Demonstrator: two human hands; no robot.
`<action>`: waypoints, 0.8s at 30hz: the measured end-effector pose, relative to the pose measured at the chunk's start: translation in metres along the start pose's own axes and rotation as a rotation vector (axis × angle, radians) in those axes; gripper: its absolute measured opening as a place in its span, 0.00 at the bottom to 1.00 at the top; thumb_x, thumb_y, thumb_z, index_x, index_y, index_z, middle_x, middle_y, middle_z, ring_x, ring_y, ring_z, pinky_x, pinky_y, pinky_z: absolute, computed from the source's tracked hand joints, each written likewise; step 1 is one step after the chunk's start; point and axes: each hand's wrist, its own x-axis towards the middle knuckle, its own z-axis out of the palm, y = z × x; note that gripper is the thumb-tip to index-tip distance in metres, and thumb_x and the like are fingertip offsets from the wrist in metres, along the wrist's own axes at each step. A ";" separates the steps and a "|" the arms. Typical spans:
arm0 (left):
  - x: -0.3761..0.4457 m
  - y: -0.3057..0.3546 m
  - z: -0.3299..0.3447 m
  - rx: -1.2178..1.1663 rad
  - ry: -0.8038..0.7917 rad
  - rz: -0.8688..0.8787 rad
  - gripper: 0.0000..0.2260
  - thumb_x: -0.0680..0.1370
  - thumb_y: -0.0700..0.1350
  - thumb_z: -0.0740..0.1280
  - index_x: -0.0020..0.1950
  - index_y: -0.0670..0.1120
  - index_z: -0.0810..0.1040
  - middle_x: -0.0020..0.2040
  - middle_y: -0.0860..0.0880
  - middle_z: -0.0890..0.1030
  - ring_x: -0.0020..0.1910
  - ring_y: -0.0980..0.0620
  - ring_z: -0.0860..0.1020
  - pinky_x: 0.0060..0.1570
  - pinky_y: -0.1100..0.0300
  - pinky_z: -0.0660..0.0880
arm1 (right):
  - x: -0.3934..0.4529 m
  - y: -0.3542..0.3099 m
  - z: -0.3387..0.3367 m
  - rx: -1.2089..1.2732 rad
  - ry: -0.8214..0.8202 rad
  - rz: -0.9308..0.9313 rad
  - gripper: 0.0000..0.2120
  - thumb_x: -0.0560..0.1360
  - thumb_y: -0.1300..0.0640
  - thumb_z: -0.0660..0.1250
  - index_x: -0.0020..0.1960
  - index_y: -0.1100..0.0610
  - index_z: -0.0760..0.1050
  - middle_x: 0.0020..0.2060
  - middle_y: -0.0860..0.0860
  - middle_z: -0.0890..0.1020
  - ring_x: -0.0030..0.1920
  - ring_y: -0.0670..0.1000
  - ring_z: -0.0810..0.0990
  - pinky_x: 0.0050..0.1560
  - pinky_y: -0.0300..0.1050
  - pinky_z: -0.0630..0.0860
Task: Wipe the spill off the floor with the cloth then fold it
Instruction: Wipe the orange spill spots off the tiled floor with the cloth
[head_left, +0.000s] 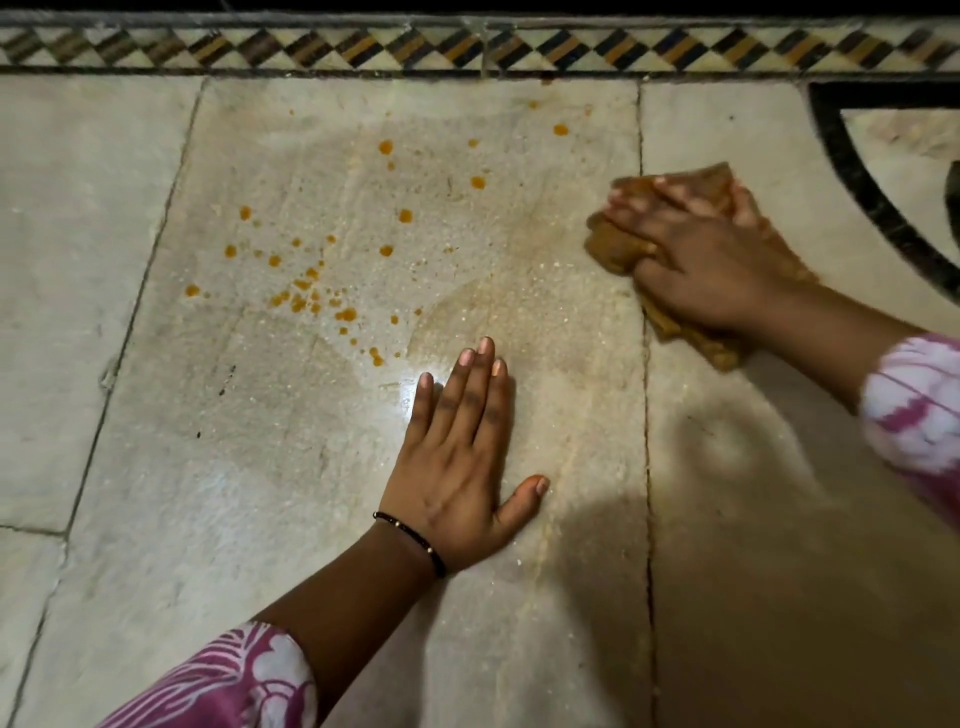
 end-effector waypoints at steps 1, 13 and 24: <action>0.000 0.000 0.000 0.004 0.021 -0.002 0.40 0.75 0.63 0.54 0.77 0.37 0.48 0.77 0.39 0.46 0.77 0.43 0.44 0.74 0.46 0.42 | 0.017 -0.020 0.001 0.016 -0.010 0.001 0.32 0.71 0.42 0.48 0.75 0.41 0.55 0.76 0.43 0.57 0.76 0.50 0.50 0.71 0.67 0.42; -0.005 -0.002 0.001 -0.074 0.137 -0.060 0.42 0.76 0.64 0.54 0.76 0.37 0.43 0.77 0.41 0.42 0.77 0.42 0.42 0.74 0.44 0.41 | -0.050 -0.016 0.012 -0.122 -0.100 -0.331 0.34 0.70 0.40 0.48 0.75 0.38 0.47 0.75 0.40 0.53 0.76 0.49 0.51 0.70 0.66 0.43; -0.006 -0.002 -0.002 -0.091 0.084 -0.072 0.39 0.77 0.63 0.51 0.76 0.37 0.46 0.77 0.39 0.45 0.77 0.43 0.45 0.74 0.46 0.41 | -0.033 -0.099 0.036 -0.192 -0.012 -0.376 0.32 0.74 0.40 0.47 0.77 0.47 0.52 0.76 0.45 0.57 0.76 0.52 0.52 0.71 0.70 0.44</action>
